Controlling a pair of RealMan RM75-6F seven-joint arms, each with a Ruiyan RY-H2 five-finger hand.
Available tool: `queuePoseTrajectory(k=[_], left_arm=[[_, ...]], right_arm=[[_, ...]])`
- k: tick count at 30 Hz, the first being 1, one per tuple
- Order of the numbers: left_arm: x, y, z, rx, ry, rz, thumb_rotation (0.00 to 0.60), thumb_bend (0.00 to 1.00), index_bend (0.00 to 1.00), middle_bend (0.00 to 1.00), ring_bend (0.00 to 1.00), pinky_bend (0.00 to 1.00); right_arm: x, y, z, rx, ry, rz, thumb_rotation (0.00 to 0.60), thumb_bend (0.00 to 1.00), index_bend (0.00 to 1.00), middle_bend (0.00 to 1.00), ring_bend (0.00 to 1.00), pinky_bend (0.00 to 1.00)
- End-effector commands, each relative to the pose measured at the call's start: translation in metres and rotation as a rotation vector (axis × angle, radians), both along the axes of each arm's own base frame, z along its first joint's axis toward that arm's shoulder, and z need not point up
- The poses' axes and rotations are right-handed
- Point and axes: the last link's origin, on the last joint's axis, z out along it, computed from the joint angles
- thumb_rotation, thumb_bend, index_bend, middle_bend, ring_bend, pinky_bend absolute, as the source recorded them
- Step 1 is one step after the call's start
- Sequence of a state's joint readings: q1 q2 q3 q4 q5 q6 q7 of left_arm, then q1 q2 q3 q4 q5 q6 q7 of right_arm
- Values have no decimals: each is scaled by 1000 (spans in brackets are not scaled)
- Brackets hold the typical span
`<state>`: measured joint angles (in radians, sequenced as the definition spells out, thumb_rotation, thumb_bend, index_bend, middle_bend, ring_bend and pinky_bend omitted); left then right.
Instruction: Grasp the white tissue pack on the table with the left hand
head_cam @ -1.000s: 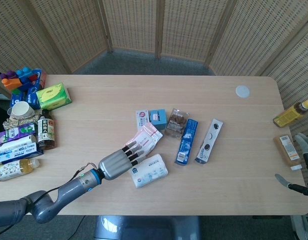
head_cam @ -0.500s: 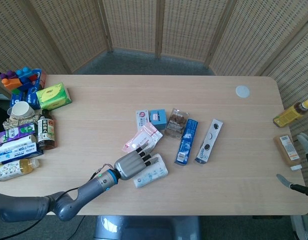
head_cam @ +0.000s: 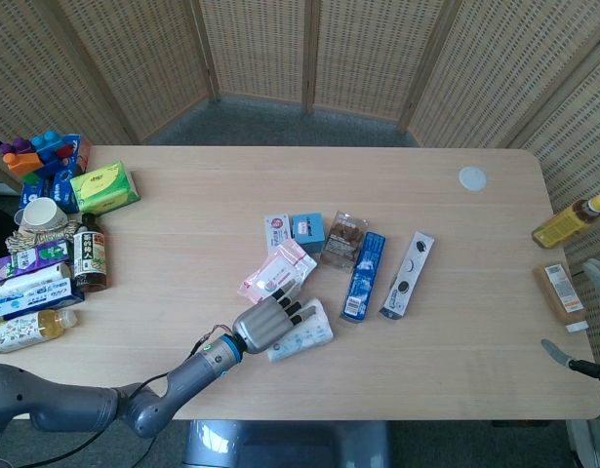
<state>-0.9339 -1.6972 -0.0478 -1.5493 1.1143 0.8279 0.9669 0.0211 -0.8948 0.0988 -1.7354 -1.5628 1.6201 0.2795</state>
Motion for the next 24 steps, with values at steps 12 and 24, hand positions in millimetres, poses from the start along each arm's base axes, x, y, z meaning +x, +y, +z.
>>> queuePoseTrajectory(k=[12,24], left_arm=[[-8,1,13,114,-30,-61,600,0,787,787,814,794],[-17,15,90,257,-45,-53,600,0,803,830,848,814]], right_arm=[[0,0,1,1,-7,0,600,0,0,0,0,0],[1,1,-1,6,-5,4,600,0,0,0,0,0]])
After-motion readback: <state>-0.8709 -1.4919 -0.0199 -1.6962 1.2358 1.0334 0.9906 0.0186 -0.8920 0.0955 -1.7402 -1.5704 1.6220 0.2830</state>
